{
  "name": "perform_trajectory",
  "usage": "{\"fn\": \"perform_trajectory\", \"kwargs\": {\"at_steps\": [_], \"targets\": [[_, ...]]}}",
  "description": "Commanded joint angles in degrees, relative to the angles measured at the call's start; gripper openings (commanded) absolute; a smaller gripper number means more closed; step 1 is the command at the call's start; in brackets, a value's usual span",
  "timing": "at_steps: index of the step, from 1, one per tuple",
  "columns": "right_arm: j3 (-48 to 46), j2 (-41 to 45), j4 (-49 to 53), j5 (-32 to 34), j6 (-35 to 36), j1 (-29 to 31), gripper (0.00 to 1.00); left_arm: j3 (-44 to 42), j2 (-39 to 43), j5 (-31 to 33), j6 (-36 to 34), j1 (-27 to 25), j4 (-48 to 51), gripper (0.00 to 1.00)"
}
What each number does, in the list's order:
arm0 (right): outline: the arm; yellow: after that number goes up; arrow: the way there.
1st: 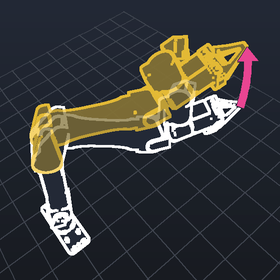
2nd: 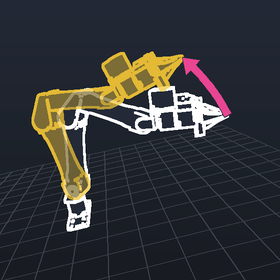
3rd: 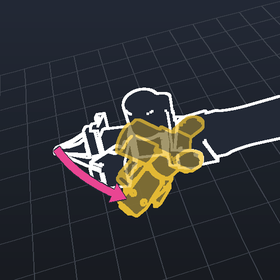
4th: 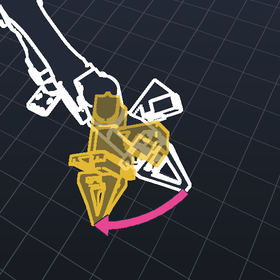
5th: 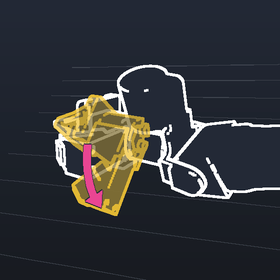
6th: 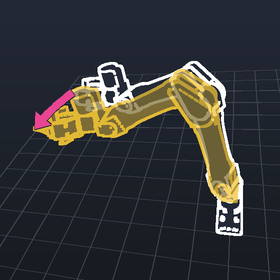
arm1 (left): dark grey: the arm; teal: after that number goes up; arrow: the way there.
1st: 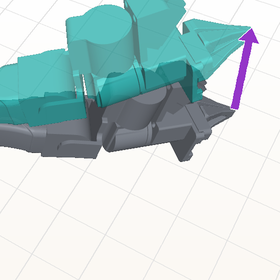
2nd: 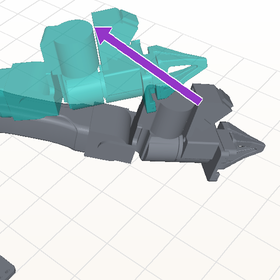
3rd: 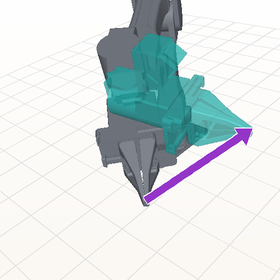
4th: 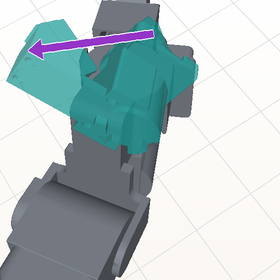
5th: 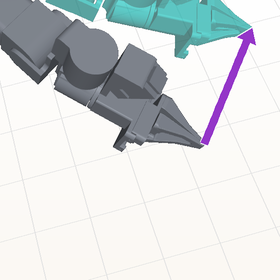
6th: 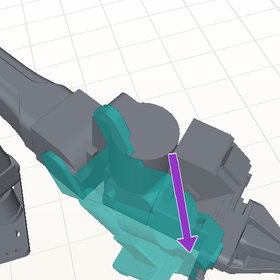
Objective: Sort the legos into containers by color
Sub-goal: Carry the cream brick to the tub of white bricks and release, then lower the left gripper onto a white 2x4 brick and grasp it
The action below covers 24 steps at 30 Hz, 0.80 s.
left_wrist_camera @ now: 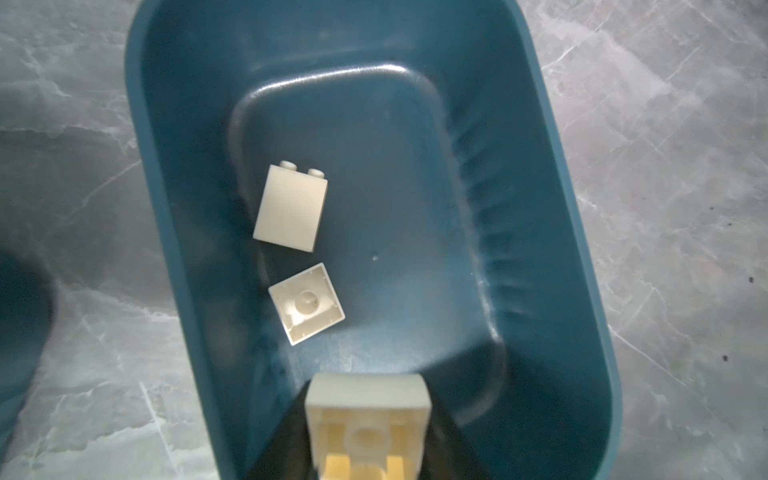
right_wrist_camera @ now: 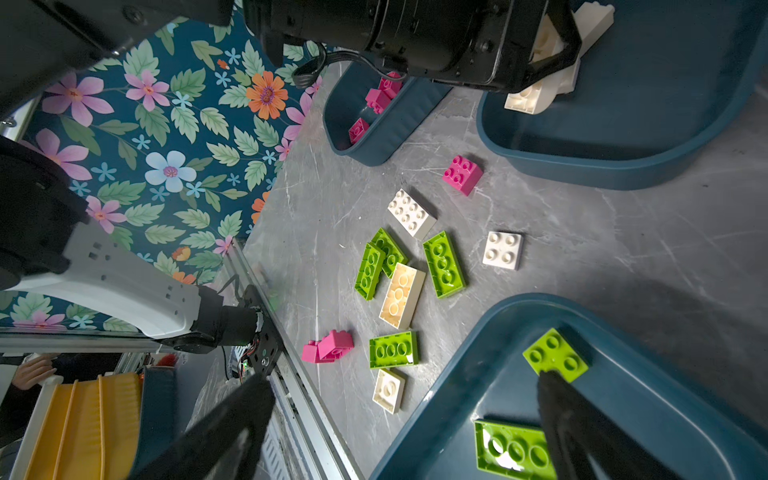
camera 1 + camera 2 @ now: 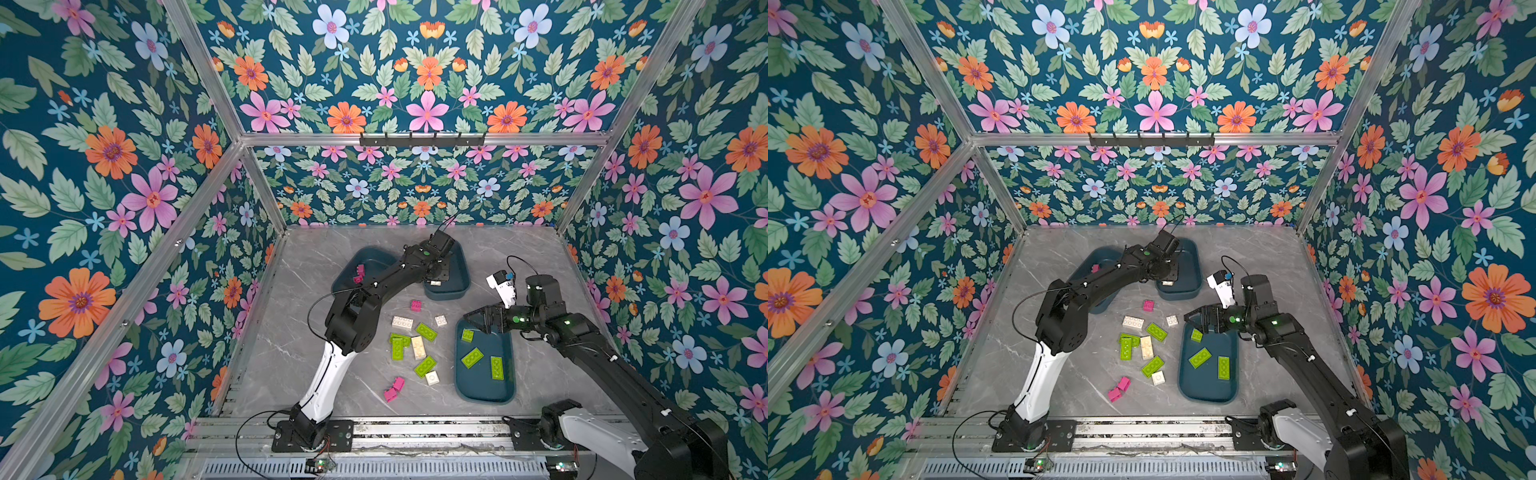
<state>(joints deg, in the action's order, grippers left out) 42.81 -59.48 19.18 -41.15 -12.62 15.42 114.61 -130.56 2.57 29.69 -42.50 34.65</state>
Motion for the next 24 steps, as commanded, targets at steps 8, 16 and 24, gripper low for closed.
{"fn": "perform_trajectory", "kwargs": {"at_steps": [8, 16, 24], "targets": [[-0.4, -0.1, 0.0, -0.5, 1.5, 0.0, 0.99, -2.8, 7.3, 1.5, -1.2, -0.2, 3.9, 0.75], [-1.3, -0.5, -1.1, -3.2, 1.7, 0.0, 0.99, -21.3, 21.6, 2.2, 6.5, -1.9, 7.3, 0.78], [-1.3, -2.6, -2.4, -5.2, 1.9, -0.1, 0.99, -34.6, 28.4, 7.2, 24.3, -2.5, 8.8, 0.77]]}}
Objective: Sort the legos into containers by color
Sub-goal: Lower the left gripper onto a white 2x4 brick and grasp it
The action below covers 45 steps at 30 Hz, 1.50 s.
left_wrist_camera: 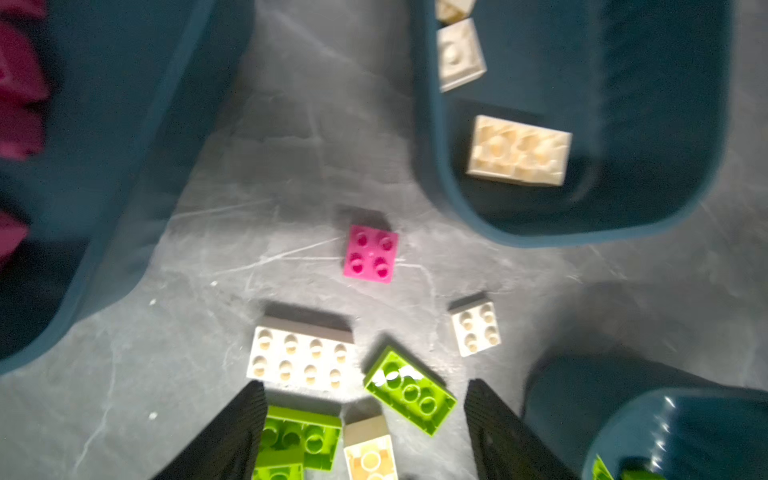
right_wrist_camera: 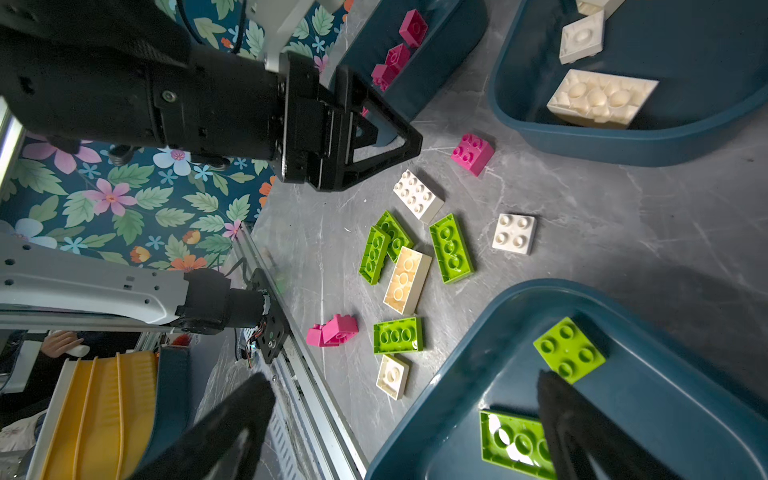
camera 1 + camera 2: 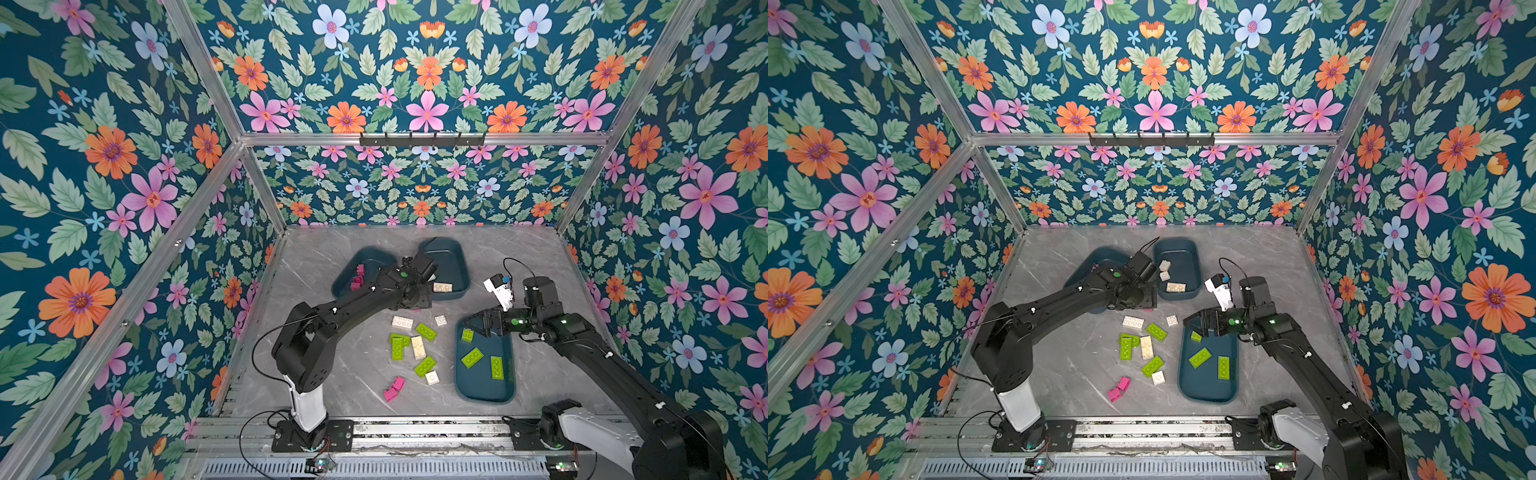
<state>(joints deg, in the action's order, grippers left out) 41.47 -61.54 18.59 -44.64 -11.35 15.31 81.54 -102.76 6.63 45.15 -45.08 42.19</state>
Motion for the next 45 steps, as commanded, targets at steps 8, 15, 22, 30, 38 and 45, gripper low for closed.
{"fn": "perform_trajectory", "kwargs": {"at_steps": [8, 15, 22, 30, 38, 45], "targets": [[1.1, -1.9, -1.0, -2.3, 1.8, 0.1, 0.99, -4.3, -2.1, 2.3, 27.3, -0.7, -1.8, 0.76], [1.0, -2.6, -1.1, -2.9, 2.1, 0.1, 0.99, -2.3, -6.3, 3.9, 37.2, -1.9, 2.7, 0.75], [0.9, -3.3, -0.9, -3.0, 2.5, 0.1, 0.99, -3.0, -8.4, 3.0, 40.8, -2.0, 0.8, 0.73], [0.8, -4.1, -1.2, -3.2, 2.8, 0.0, 0.99, -3.2, -10.4, 3.3, 41.4, -1.9, -0.7, 0.61], [0.7, -4.0, -0.6, -3.2, 3.5, 0.1, 0.99, -3.7, -11.1, 3.9, 39.7, -0.7, -2.2, 0.47], [0.9, -4.1, -0.7, -3.0, 3.4, 0.1, 0.99, -3.5, -10.4, 4.1, 34.9, 0.2, -3.1, 0.27]]}}
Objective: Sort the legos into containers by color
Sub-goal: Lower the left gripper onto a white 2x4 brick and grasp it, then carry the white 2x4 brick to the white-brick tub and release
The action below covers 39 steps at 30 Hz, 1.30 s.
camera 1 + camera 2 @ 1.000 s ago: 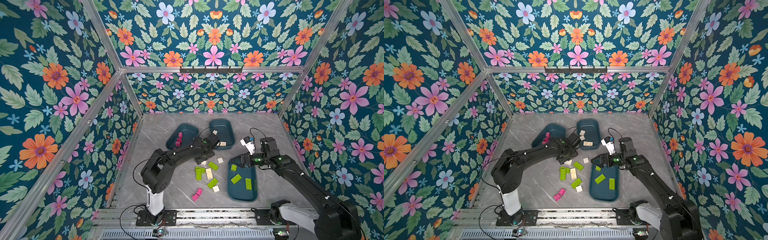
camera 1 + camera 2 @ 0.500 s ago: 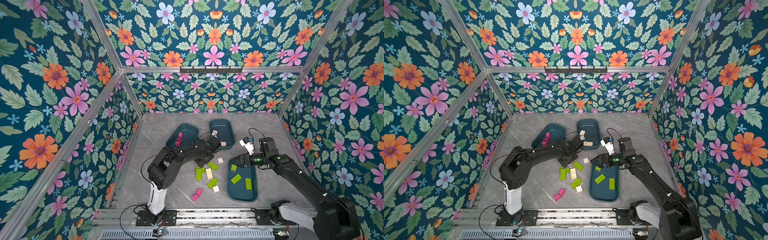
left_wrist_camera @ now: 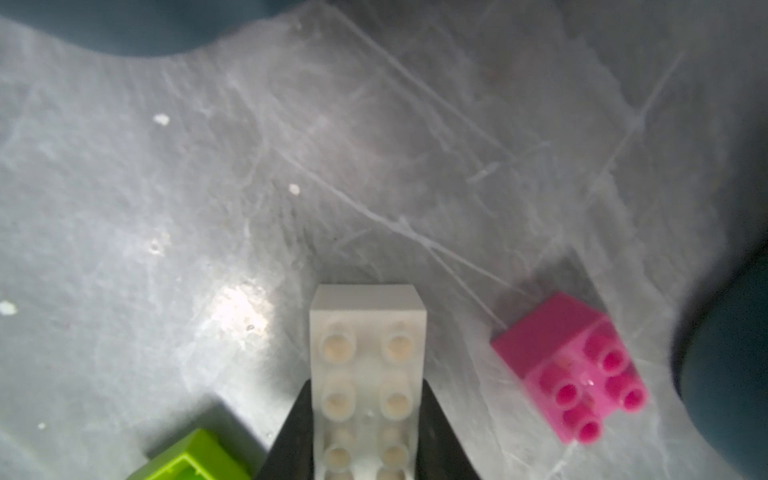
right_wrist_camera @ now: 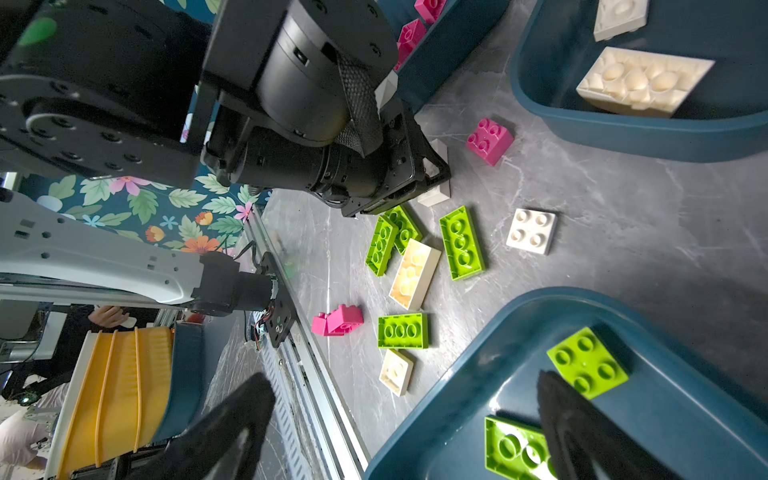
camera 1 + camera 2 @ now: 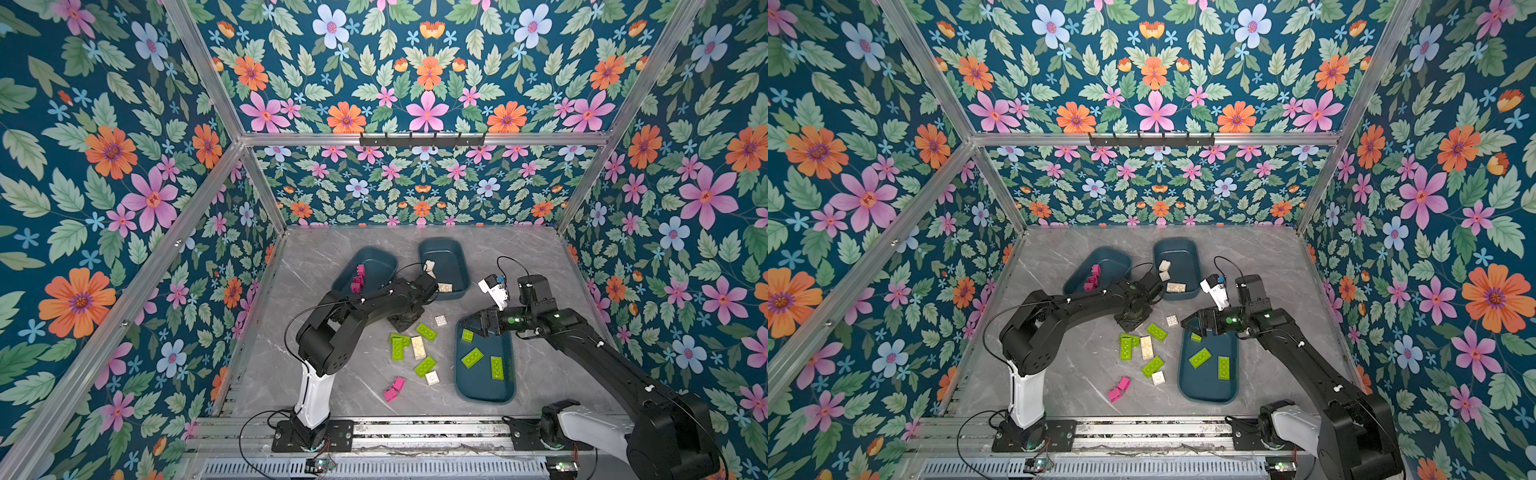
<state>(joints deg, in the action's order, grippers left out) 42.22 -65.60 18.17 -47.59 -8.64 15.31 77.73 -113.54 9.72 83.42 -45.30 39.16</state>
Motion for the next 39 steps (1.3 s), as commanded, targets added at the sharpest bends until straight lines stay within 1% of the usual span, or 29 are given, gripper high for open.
{"fn": "perform_trajectory", "kwargs": {"at_steps": [1, 5, 8, 11, 13, 16, 18, 22, 26, 30, 34, 39], "targets": [[0.2, 0.0, -0.2, 0.0, 0.7, 0.1, 0.99, 0.7, 0.6, 1.2, -5.0, 0.5, -0.1, 0.26], [0.6, -0.2, -0.2, 0.7, 0.6, 0.1, 0.99, 5.8, 0.8, 4.0, -13.5, 0.7, 2.9, 0.25], [1.0, -0.1, -0.2, 1.2, 0.5, -0.2, 0.99, 11.0, 0.7, 5.5, -22.3, 1.0, 4.0, 0.25], [1.4, 0.0, -0.3, 1.5, 0.3, -0.4, 0.99, 16.1, 0.4, 5.5, -31.8, 1.3, 3.1, 0.24], [1.6, 0.0, -0.4, 1.7, 0.3, -0.5, 0.99, 18.9, -0.3, 3.4, -38.5, 1.5, 0.4, 0.24], [2.0, 0.0, -0.3, 2.4, 0.2, -0.6, 0.99, 24.7, -3.0, 0.0, -44.6, 1.8, -0.3, 0.23], [2.0, 0.3, -0.2, 2.9, 0.2, -0.8, 0.99, 28.8, -5.4, -1.7, -47.2, 1.8, 0.3, 0.22], [2.4, 0.7, 0.5, 3.6, 0.5, -1.1, 0.99, 34.1, -9.7, -3.6, -50.6, 1.9, -0.5, 0.23], [2.8, 0.9, 1.2, 4.0, 0.7, -1.4, 0.99, 38.6, -13.3, -5.6, -52.2, 1.8, -1.8, 0.22], [3.1, 0.9, 1.5, 4.2, 0.7, -1.5, 0.99, 39.5, -16.0, -8.0, -52.7, 1.9, -5.9, 0.23], [3.3, 1.3, 2.3, 4.8, 0.9, -1.6, 0.99, 41.3, -18.8, -8.6, -53.5, 1.9, -6.8, 0.24], [3.3, 1.3, 2.6, 4.9, 0.9, -1.6, 0.99, 42.3, -21.0, -6.7, -54.9, 2.2, -9.4, 0.25]]}}
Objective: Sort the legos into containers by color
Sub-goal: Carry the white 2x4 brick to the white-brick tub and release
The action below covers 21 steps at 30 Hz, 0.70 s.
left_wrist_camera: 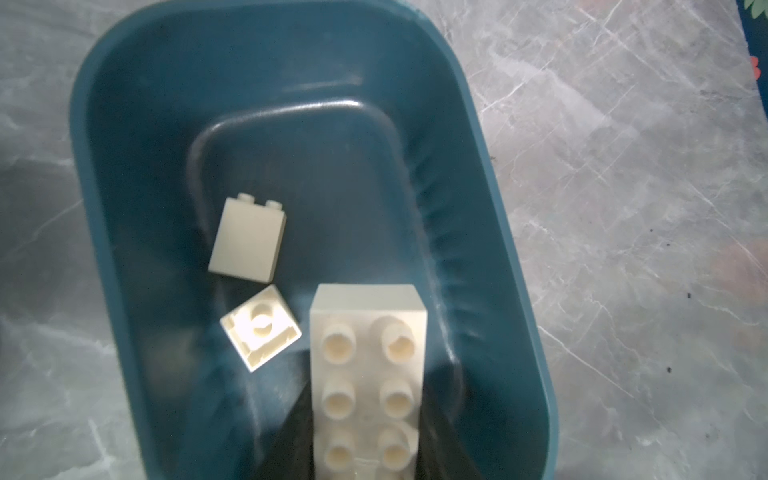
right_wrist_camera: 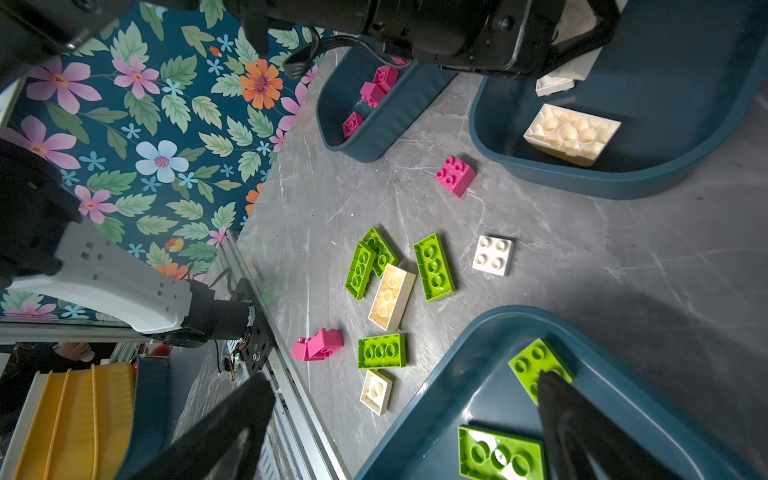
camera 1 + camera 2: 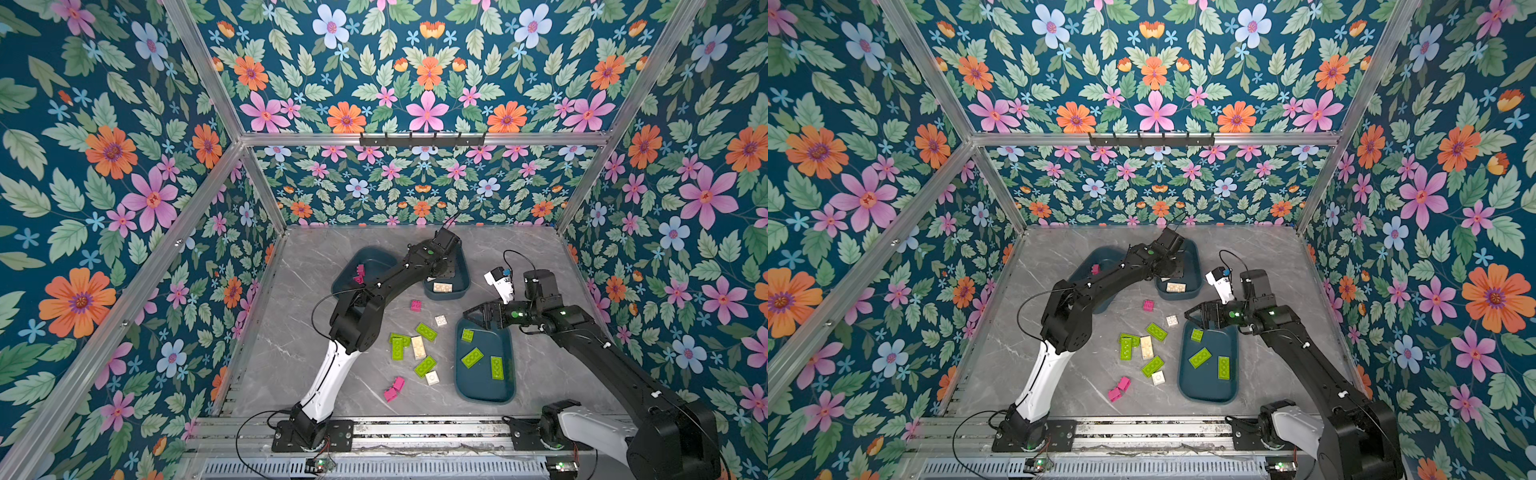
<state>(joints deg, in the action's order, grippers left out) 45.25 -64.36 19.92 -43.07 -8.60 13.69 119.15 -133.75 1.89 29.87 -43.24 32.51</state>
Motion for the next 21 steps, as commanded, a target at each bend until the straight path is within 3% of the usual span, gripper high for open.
{"fn": "perform_trajectory", "kwargs": {"at_steps": [1, 9, 12, 16, 21], "targets": [[0.3, 0.0, 0.8, 0.5, 0.9, 0.0, 0.99, 1.5, -1.5, 1.5, -1.6, 0.3, -2.7, 0.25], [0.3, -0.1, 1.1, 0.6, 0.9, 0.0, 0.99, 8.2, -7.2, 3.0, -2.3, 1.7, -2.4, 0.28], [0.5, -0.2, 1.2, 0.7, 0.8, 0.0, 0.99, 8.4, -7.6, 3.1, -2.1, 2.2, -2.5, 0.36], [0.7, -0.3, 1.1, 0.6, 0.9, 0.0, 0.99, 8.5, -6.6, 2.2, -2.7, 2.6, -2.2, 0.54], [1.1, -0.6, 1.0, 0.4, 0.8, 0.0, 0.99, 7.6, -3.6, 1.3, -2.8, 2.6, 1.0, 0.65]]}}
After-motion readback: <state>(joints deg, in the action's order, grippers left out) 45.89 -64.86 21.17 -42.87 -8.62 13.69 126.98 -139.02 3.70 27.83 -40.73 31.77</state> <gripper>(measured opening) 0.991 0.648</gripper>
